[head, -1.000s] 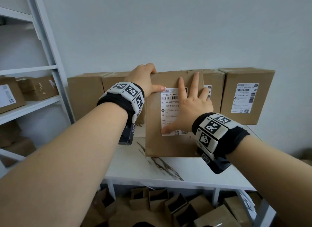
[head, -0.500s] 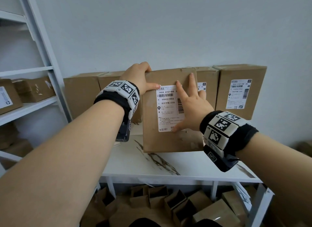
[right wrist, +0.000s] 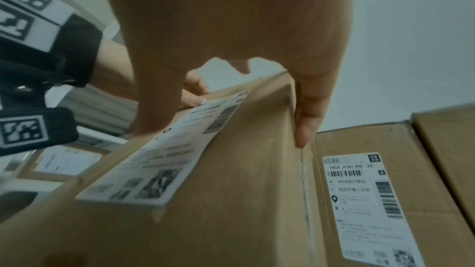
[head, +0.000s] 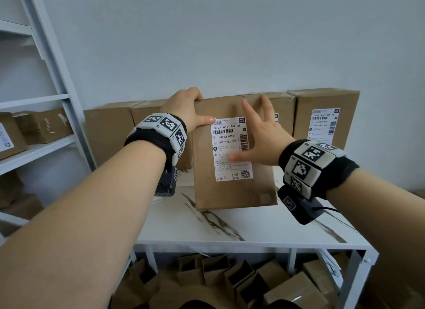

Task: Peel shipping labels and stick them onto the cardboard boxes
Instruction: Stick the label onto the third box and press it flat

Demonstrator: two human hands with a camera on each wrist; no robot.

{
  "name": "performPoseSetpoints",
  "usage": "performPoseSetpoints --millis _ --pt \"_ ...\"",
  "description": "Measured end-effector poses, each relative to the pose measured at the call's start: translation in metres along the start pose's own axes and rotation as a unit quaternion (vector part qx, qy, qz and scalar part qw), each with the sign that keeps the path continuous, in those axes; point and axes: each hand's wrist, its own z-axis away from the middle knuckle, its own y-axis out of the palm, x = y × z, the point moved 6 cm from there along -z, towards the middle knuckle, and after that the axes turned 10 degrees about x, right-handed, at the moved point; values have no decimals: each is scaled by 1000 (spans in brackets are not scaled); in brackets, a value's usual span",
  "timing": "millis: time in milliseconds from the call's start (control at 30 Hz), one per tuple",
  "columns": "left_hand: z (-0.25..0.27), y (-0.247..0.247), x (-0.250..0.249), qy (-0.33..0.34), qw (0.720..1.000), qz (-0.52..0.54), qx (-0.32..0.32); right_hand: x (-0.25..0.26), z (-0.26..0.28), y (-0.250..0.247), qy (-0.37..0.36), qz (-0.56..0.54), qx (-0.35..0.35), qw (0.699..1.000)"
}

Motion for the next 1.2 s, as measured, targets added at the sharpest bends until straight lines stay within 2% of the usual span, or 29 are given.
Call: performPoseSetpoints --millis 100,167,400,667,767,1000,1200 --pt "-1 1 1 3 1000 3 -4 -1 -11 -11 25 -49 -58 997" --pt "-1 2 2 4 1000 2 -7 -4 -16 -14 31 -54 -60 996" --pt "-3 2 2 3 1000 -4 -5 -14 -10 2 3 -31 18 999" --pt "0 0 0 2 1000 -5 -5 -15 5 17 -1 -3 63 998" --pt "0 0 0 1 1000 -9 -1 -18 4 13 -8 -15 41 999" --pt "-1 -1 1 2 1000 -10 -5 -17 -7 -13 4 -22 -80 997" --pt "-1 0 2 4 1000 -5 -10 -17 -27 -25 46 -36 -90 994"
